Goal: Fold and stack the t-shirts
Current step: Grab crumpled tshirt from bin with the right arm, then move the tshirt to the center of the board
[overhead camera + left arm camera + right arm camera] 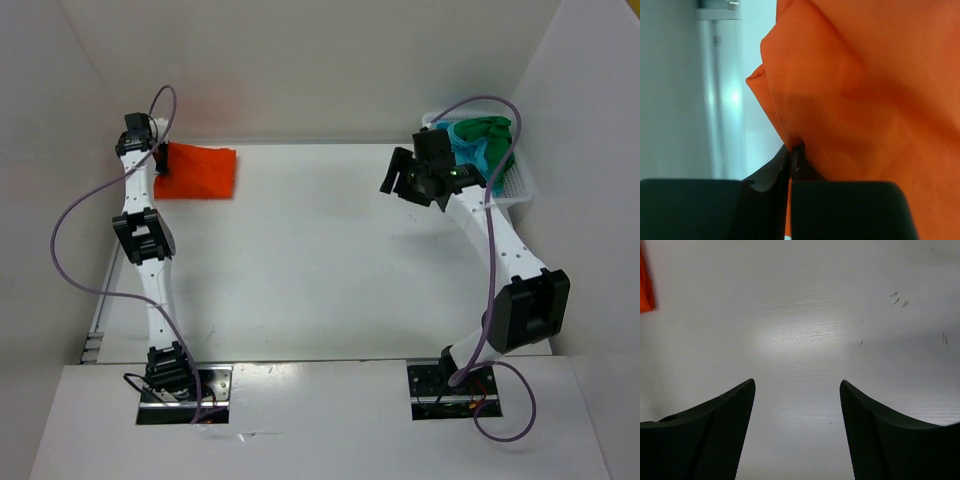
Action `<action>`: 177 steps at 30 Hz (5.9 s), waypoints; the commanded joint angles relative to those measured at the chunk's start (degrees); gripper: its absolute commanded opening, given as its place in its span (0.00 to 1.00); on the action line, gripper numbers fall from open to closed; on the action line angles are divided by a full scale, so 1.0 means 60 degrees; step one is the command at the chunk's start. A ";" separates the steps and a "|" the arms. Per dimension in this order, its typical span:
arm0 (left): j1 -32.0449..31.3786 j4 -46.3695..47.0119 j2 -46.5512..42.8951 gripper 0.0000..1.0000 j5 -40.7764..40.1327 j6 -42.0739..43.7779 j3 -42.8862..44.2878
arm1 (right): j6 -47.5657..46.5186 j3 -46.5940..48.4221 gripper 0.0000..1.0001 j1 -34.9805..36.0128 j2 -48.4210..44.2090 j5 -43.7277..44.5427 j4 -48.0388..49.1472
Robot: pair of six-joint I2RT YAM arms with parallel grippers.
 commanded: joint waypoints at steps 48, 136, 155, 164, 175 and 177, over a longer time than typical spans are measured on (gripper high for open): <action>-0.0093 -0.2869 -0.0023 1.00 0.0686 0.0645 0.2545 | -0.0186 0.6266 1.00 -0.3074 0.4966 0.5076 -0.0339; -0.1030 -0.2019 -0.3813 1.00 0.1990 0.0997 0.1154 | -0.0271 0.4061 0.00 -0.2535 0.0942 0.6261 0.4158; -0.1543 -0.2283 -0.6595 1.00 0.2560 0.0997 -0.0764 | -0.2426 0.3659 0.00 -0.1539 -0.2196 0.5837 0.5200; -0.0856 -0.2473 -0.7330 1.00 0.3175 0.0894 -0.1468 | -0.3408 0.6909 0.00 0.0424 -0.1581 0.5124 0.4760; -0.0342 -0.2561 -0.7931 1.00 0.3455 0.0806 -0.2127 | -0.3010 0.9531 0.00 0.3643 0.0862 0.3345 0.3632; -0.0240 -0.2561 -0.7931 1.00 0.3455 0.0806 -0.2229 | -0.4268 1.0640 0.00 0.5268 0.1463 0.4089 0.3894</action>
